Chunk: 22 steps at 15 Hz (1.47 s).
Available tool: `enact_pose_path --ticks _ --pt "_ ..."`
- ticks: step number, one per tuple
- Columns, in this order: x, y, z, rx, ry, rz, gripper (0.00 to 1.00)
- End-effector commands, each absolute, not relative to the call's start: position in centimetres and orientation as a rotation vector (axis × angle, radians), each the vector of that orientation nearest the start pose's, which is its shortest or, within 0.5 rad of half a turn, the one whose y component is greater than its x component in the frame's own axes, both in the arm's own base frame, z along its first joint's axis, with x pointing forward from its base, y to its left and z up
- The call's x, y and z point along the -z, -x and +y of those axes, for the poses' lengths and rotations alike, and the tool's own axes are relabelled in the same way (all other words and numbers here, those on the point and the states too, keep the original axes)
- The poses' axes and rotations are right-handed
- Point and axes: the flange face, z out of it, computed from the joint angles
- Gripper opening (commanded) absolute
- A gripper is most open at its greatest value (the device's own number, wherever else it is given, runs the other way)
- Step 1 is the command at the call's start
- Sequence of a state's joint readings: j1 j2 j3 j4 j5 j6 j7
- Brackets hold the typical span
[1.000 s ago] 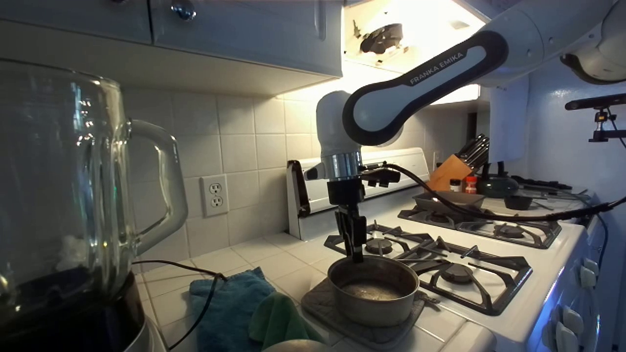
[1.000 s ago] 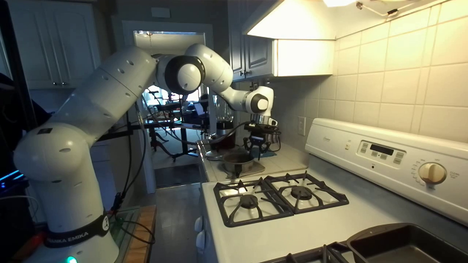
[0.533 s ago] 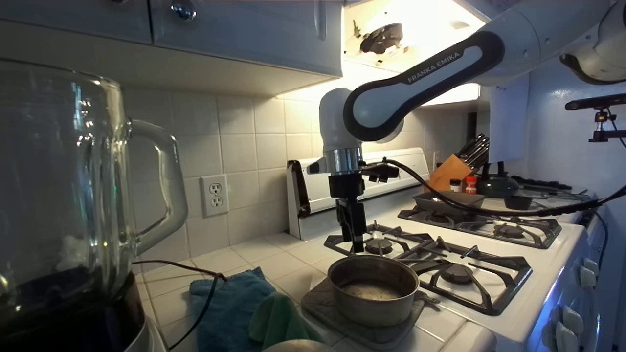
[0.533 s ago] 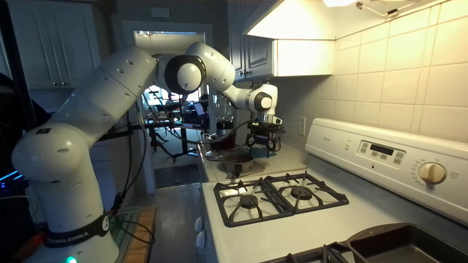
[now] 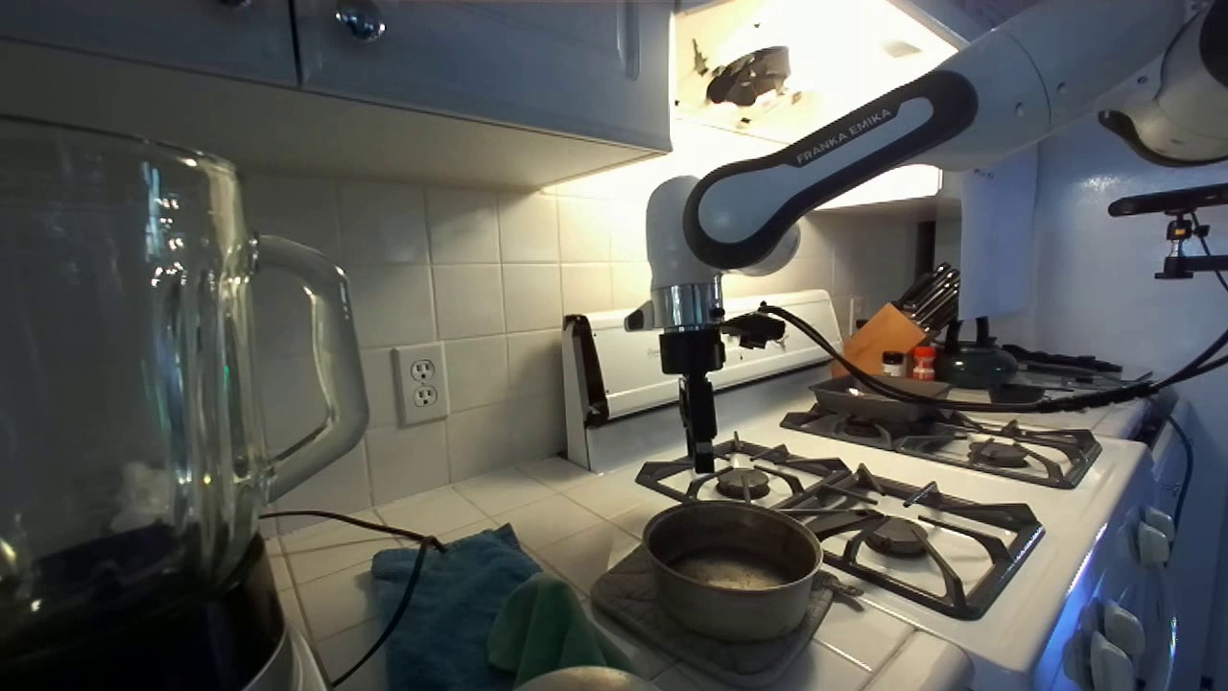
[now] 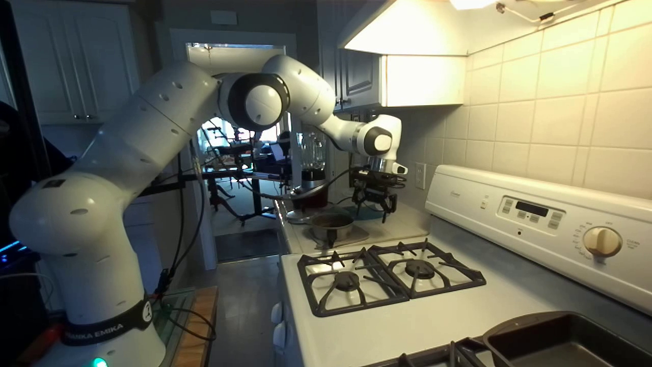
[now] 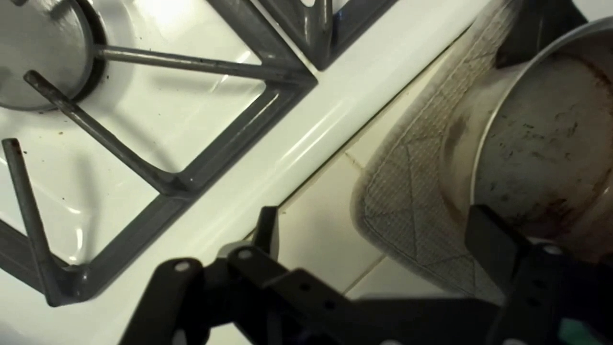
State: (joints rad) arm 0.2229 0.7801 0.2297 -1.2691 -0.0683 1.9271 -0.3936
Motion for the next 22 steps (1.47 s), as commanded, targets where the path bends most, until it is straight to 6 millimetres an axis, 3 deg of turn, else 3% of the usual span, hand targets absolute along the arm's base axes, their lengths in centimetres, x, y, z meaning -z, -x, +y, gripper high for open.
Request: enact_pose_path --ticks 1,8,13,22 --pt "-30.3 -68.2 26.1 -0.147 2.803 -1.038 1.0" --pt "-31.5 -68.2 21.0 -0.109 2.823 -0.736 1.0" --pt "-32.2 -66.8 18.6 0.025 2.77 -0.709 1.0" --pt "-31.5 -60.0 17.3 0.279 2.761 -0.91 1.0"
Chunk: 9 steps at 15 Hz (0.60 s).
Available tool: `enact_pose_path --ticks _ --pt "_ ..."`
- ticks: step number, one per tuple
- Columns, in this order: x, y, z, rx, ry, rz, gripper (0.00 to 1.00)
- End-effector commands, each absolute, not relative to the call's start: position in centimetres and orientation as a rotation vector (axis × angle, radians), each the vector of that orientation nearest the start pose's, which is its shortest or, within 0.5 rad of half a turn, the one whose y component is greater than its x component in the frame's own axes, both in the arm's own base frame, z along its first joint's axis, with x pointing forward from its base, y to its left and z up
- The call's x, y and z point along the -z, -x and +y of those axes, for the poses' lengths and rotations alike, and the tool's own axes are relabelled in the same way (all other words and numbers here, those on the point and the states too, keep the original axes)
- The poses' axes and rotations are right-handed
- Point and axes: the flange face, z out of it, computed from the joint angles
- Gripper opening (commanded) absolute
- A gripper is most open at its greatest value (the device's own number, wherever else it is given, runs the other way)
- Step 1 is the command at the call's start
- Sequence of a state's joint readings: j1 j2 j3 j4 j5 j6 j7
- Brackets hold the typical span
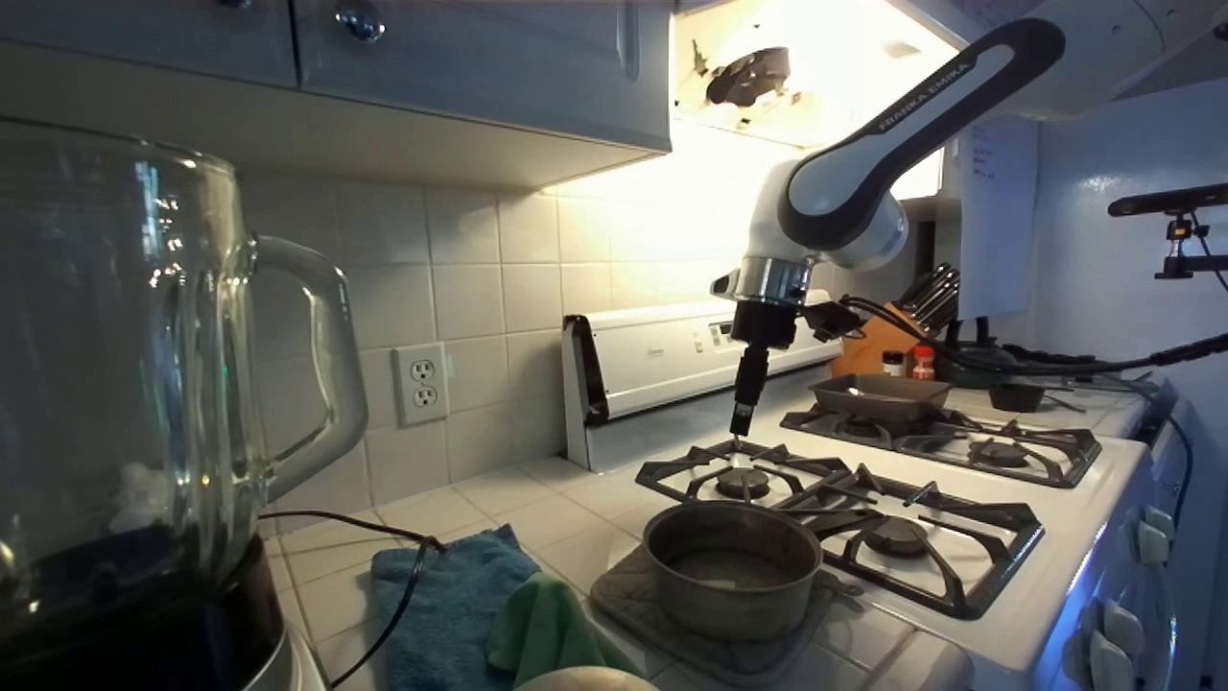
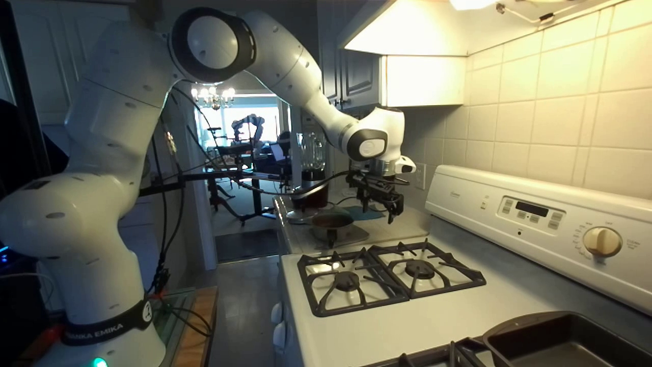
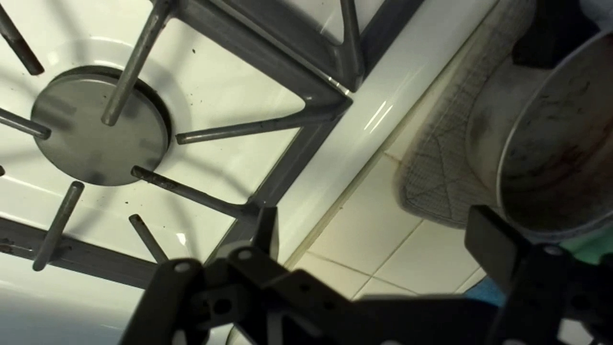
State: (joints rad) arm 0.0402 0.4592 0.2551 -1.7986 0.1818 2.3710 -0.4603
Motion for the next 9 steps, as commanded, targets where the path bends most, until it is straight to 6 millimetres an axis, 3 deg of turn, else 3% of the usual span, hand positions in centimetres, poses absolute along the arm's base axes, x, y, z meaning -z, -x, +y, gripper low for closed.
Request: enact_pose_path --ticks 1,9 --pt "-31.5 -59.0 17.3 0.31 2.756 -0.935 1.0" --pt "-32.4 -53.8 16.3 0.453 2.488 -1.054 1.0"
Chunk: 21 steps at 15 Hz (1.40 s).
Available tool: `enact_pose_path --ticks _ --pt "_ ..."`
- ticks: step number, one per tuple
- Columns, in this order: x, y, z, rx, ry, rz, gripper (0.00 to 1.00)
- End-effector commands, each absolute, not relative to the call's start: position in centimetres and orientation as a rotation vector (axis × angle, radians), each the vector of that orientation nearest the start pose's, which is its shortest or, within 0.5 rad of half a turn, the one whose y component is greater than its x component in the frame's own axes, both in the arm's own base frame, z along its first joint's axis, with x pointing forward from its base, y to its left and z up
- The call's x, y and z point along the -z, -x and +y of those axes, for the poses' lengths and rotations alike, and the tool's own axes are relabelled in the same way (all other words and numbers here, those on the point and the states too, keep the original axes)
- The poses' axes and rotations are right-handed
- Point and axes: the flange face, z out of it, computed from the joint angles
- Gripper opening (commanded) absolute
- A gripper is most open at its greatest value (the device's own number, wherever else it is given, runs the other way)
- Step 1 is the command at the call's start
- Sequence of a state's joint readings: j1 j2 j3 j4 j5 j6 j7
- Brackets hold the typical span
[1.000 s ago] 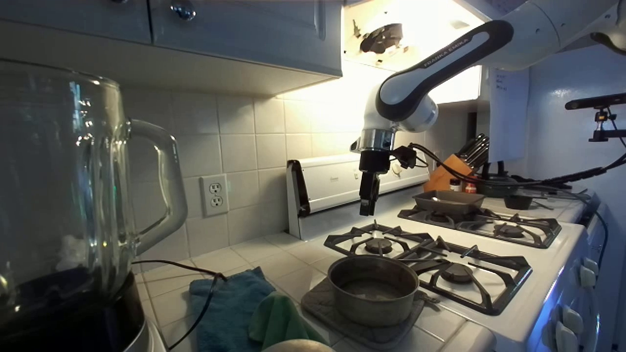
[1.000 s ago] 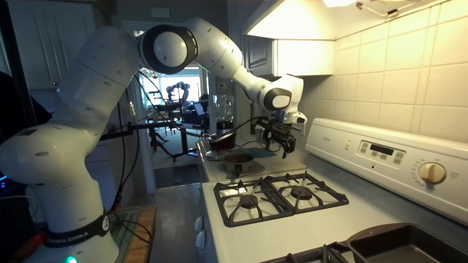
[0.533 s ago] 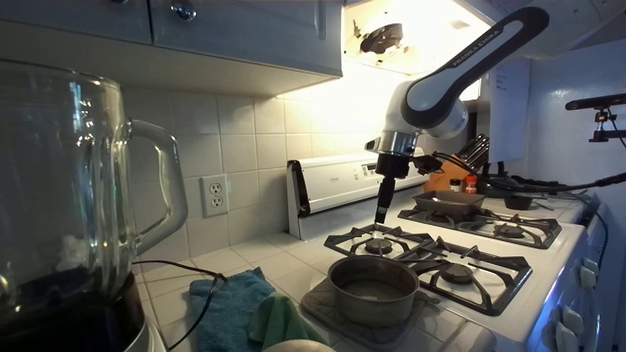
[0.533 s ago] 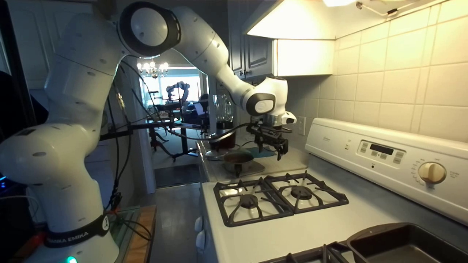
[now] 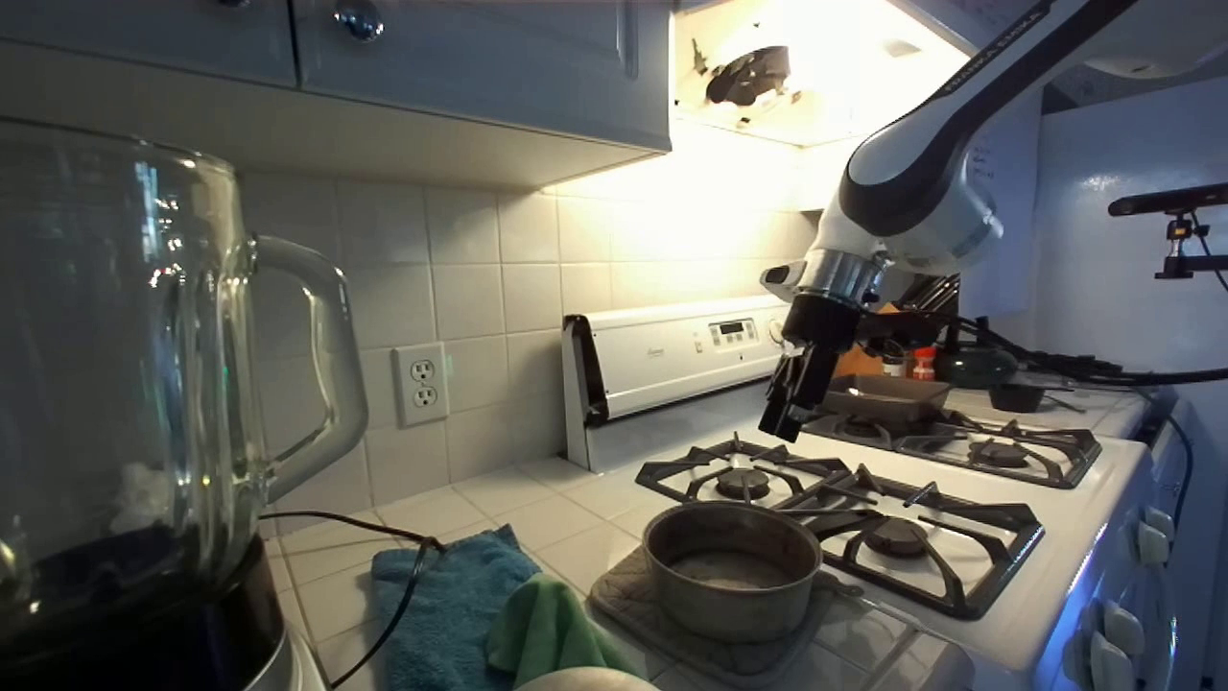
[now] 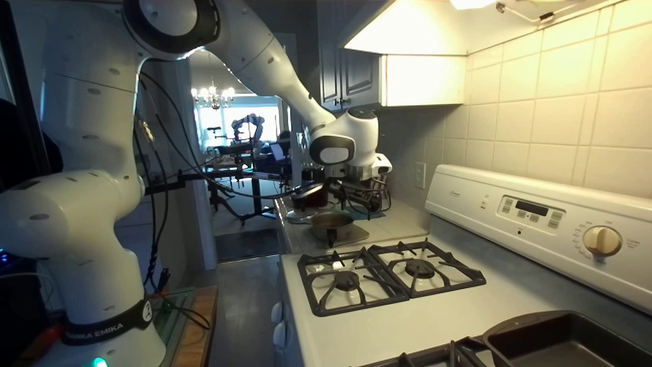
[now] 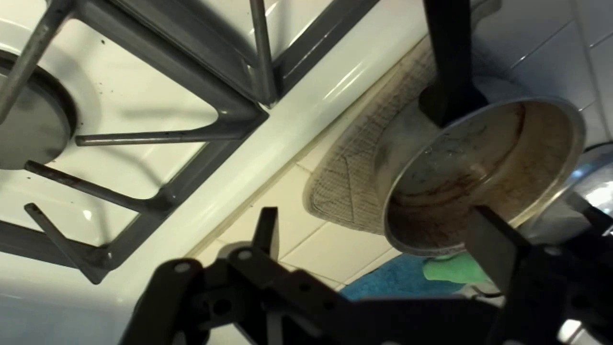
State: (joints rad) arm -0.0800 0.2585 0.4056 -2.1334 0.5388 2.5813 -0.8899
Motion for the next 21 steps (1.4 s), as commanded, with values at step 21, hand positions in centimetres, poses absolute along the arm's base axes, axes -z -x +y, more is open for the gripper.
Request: enact_pose_path --ticks 21 --pt "-34.7 -50.2 14.9 0.462 2.369 -1.191 1.0"
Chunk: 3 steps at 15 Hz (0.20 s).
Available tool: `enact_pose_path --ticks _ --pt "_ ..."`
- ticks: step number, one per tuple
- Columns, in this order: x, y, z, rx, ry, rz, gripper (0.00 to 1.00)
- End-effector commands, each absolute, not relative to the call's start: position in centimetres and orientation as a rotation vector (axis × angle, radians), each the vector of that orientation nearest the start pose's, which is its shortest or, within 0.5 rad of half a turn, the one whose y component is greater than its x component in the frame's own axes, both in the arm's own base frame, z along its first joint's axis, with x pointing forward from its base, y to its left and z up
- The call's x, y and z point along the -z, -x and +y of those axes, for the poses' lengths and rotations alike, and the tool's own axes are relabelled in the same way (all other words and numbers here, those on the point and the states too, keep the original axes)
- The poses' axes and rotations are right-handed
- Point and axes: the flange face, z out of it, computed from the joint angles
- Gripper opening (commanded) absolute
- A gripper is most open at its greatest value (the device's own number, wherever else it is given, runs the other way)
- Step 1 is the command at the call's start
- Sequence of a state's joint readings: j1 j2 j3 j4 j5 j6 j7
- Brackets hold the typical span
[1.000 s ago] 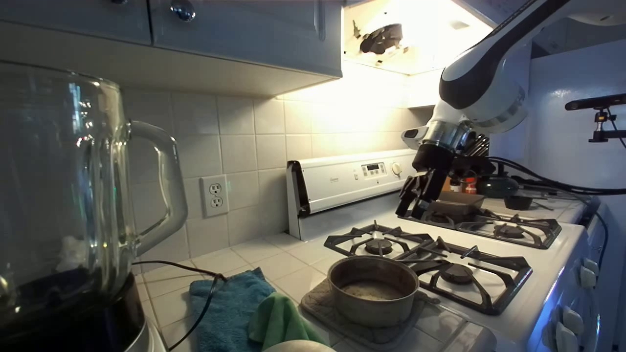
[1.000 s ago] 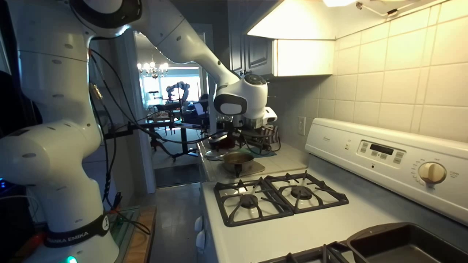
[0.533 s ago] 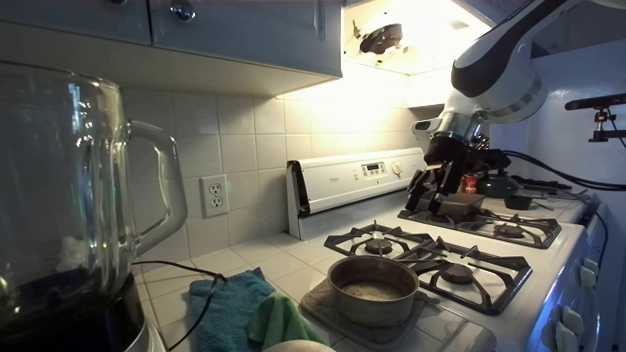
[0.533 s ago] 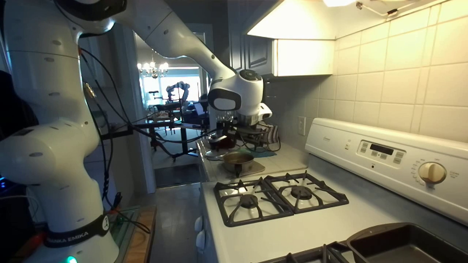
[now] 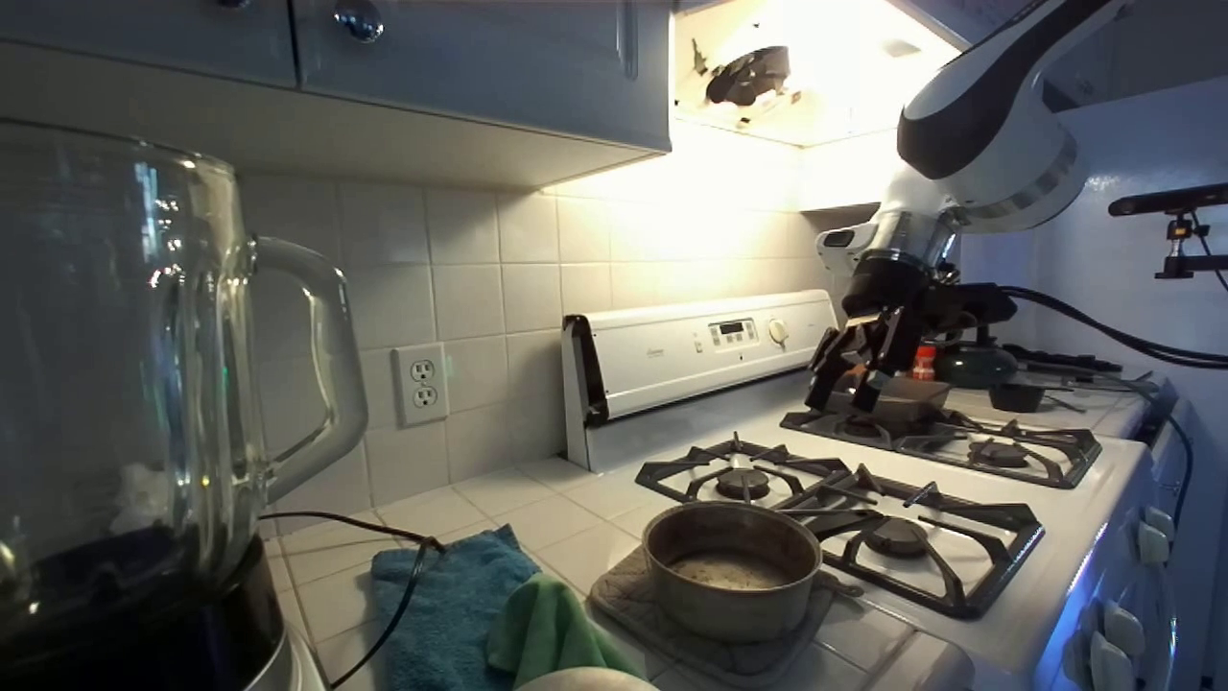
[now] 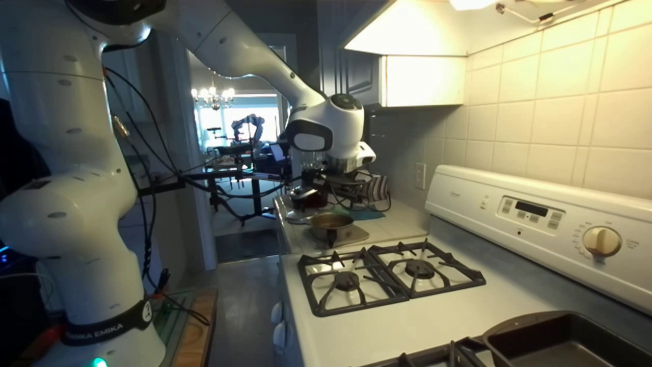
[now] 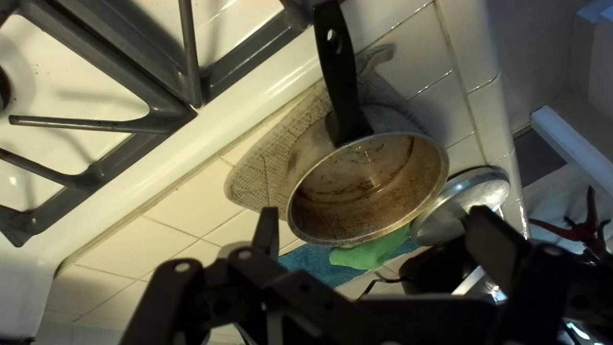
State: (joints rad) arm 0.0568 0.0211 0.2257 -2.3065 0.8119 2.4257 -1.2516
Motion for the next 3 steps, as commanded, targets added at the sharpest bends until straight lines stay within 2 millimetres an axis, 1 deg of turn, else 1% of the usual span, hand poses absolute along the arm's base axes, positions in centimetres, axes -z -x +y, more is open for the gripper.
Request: enact_pose_path --ticks 1,3 --pt "-34.74 -50.26 14.86 0.462 2.369 -1.19 1.0" --pt "-34.73 -50.26 14.85 0.462 2.369 -1.19 1.0"
